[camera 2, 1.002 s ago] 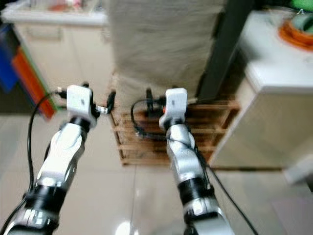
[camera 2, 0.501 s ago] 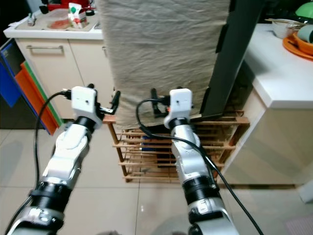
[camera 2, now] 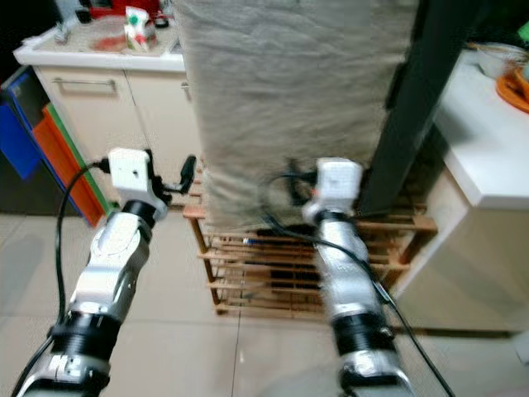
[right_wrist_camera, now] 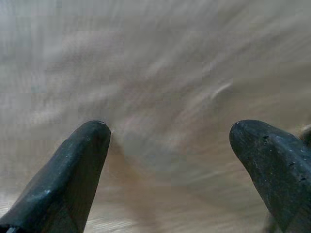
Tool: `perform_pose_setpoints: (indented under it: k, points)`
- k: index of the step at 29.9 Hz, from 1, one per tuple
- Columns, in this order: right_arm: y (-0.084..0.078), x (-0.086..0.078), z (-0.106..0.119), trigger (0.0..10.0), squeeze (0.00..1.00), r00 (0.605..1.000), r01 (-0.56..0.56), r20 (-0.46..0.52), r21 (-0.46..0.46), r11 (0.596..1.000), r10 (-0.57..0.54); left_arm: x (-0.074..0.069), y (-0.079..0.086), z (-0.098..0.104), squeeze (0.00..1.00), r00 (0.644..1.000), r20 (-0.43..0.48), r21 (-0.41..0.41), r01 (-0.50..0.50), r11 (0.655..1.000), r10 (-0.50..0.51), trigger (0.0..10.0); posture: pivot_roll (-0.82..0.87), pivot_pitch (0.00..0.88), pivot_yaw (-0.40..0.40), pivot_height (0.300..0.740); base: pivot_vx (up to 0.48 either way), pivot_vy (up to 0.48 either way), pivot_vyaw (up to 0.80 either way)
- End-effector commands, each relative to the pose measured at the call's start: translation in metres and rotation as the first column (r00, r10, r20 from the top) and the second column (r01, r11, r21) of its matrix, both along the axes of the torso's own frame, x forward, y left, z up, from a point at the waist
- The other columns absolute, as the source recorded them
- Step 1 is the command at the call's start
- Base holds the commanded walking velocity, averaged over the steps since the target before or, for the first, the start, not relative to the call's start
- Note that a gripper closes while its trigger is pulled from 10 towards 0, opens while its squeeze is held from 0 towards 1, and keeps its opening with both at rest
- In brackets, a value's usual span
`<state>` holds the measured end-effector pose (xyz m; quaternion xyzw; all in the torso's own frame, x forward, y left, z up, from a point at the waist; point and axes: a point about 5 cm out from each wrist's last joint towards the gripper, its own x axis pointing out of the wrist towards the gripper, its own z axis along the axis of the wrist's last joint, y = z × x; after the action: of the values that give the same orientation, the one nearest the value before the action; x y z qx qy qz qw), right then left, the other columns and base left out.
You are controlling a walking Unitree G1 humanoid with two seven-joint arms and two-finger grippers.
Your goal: Restocking fridge
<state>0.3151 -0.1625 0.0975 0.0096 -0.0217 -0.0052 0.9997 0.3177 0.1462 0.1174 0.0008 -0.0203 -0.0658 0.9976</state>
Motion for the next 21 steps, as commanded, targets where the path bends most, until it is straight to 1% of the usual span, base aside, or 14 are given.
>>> perform_pose_setpoints:
  k: [1,6,9,10,15,16,19,21]
  points:
    - [0.014,0.004,0.01,10.0,0.0,0.999,-0.043,0.03,0.014,0.999,0.043,0.002,0.001,0.004,0.0,1.0,0.008,0.01,0.008,1.0,-0.008,10.0,-0.03,0.0,0.018,0.74,0.446,0.0,0.0]
    - [0.019,0.001,0.007,10.0,0.0,0.998,-0.058,0.02,0.013,0.998,0.058,0.004,-0.004,0.009,0.0,0.999,0.022,0.007,0.023,1.0,-0.024,10.0,-0.03,0.0,0.02,0.74,0.423,0.0,0.0]
    - [0.023,-0.001,0.006,10.0,0.0,0.997,-0.075,0.015,0.011,0.997,0.074,0.004,-0.003,0.009,0.0,1.0,0.02,0.035,0.022,0.999,-0.023,10.0,-0.03,0.0,0.021,0.74,0.0,0.0,0.0]
    - [0.024,-0.001,0.006,10.0,0.0,0.997,-0.078,0.014,0.011,0.997,0.078,0.004,-0.001,0.008,0.0,1.0,0.012,0.042,0.01,0.999,-0.01,10.0,-0.03,0.0,0.02,0.74,0.0,0.0,0.0]
    - [0.026,-0.002,0.006,10.0,0.0,0.996,-0.084,0.016,0.015,0.996,0.084,0.004,0.007,0.004,0.0,1.0,-0.012,0.047,-0.02,0.999,0.02,10.0,-0.02,0.0,0.017,0.74,0.0,0.0,0.0]
    - [0.026,-0.003,0.006,10.0,0.0,0.996,-0.086,0.016,0.016,0.996,0.085,0.003,0.008,0.004,0.0,1.0,-0.01,0.047,-0.017,0.999,0.018,10.0,-0.02,0.0,0.015,0.74,0.0,0.0,0.0]
    - [0.024,-0.009,0.005,10.0,0.0,0.996,-0.09,0.014,0.01,0.996,0.09,-0.004,0.013,0.003,0.0,1.0,0.004,0.088,-0.009,0.996,0.009,10.0,-0.02,0.0,0.014,0.74,0.0,0.0,0.0]
    - [0.022,-0.012,0.004,10.0,0.0,0.996,-0.086,0.013,0.006,0.996,0.086,-0.007,0.014,0.001,0.0,1.0,0.0,0.086,-0.003,0.996,0.003,10.0,-0.02,0.0,0.012,0.74,0.0,0.0,0.0]
